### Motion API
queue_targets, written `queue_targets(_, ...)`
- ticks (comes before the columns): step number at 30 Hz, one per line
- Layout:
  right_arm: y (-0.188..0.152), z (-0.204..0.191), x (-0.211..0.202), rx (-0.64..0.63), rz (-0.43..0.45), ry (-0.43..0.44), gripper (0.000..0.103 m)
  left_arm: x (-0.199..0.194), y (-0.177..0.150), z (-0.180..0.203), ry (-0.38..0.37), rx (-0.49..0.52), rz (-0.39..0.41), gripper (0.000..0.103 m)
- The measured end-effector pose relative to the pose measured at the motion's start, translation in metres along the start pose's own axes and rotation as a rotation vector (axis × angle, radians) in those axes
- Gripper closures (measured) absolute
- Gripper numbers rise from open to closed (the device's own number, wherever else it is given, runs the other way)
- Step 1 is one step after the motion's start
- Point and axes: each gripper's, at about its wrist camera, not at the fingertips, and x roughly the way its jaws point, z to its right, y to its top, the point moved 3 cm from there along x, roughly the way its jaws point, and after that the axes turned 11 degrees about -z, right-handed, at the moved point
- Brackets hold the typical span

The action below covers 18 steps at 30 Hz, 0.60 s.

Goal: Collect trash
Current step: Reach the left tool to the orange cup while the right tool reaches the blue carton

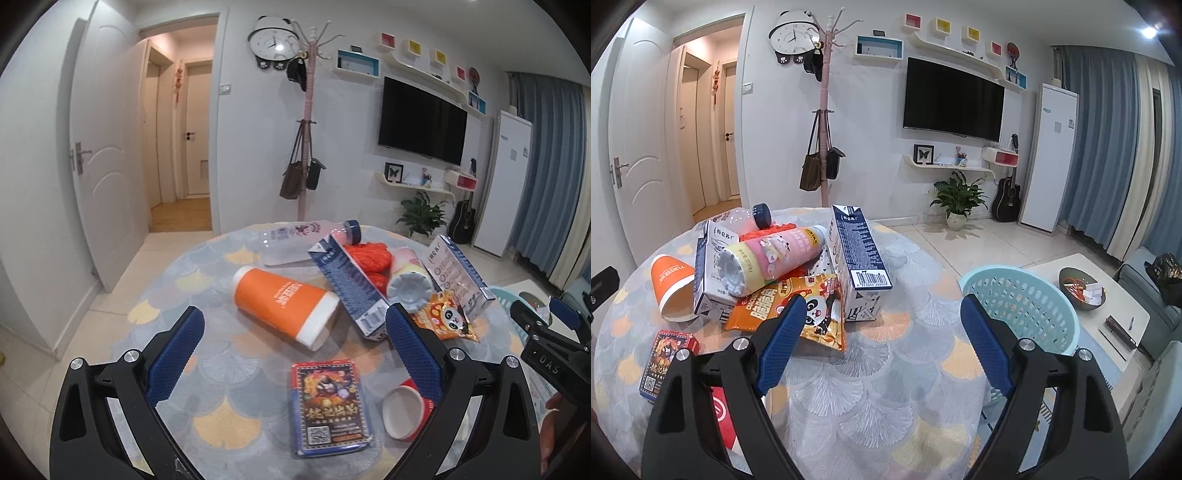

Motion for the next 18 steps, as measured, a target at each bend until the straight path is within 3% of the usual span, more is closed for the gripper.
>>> queue_targets(7,0.001,0.002,0.008,-0.003,-0.01,0.0,0.022,0.011,0.008,-0.023,-0.01,-0.046,-0.039,0.007)
queue_targets(13,0.025,0.007,0.015,-0.012,0.006,0.001,0.022,0.053,0.013,-0.015,-0.038,0.03,-0.211,0.007)
queue_targets(18,0.053,0.007,0.038,-0.037,-0.01,0.031,0.022,0.082,0.015,-0.005,-0.007,0.058,-0.286,0.008)
